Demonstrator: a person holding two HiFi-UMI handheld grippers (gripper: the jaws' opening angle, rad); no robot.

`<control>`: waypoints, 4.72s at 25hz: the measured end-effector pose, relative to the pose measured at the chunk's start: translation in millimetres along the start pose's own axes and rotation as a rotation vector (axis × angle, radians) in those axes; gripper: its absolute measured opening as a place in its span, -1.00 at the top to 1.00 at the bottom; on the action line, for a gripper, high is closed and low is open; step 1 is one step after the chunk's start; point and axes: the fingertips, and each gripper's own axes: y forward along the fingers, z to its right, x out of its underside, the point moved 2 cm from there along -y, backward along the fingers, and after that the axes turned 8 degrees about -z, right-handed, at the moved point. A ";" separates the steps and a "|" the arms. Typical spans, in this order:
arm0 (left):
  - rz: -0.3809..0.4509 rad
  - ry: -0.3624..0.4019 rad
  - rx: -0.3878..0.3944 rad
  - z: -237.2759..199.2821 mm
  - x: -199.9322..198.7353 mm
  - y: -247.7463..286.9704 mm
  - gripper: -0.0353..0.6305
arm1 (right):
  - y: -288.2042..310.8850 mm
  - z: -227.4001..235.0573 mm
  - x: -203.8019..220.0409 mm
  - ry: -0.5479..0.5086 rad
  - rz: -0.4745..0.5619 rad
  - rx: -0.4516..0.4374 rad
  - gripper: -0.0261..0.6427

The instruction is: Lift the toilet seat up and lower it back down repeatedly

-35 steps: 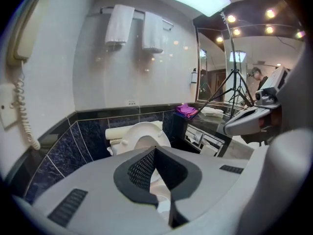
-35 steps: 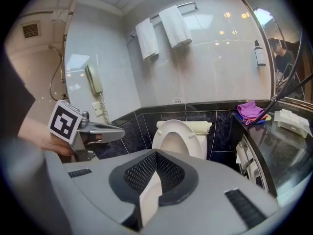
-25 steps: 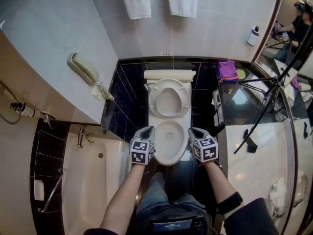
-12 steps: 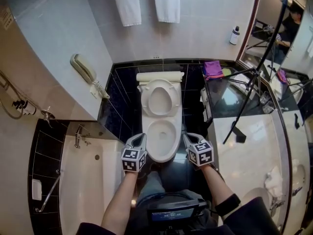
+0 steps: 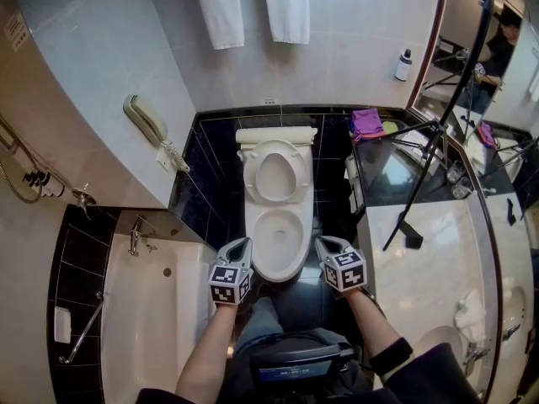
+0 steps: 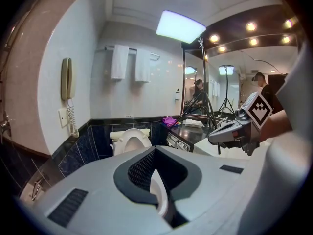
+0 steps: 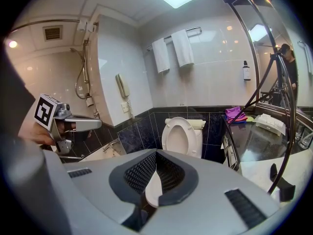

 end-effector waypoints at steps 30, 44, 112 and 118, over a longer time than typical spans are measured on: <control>-0.131 0.030 0.097 -95.2 -7.7 198.0 0.92 | 208.3 82.5 -127.0 -0.378 -0.128 0.110 0.37; -0.154 -0.013 0.128 -165.8 -3.7 333.3 0.92 | 395.5 152.8 -218.0 -0.978 -0.252 0.300 0.24; -0.223 -0.109 0.024 -74.8 181.2 291.5 0.92 | 303.9 -15.7 60.6 -1.241 -0.185 0.221 0.62; -0.239 -0.101 0.002 -70.4 215.5 283.9 0.92 | 278.2 -19.3 102.4 -1.172 -0.186 0.193 0.76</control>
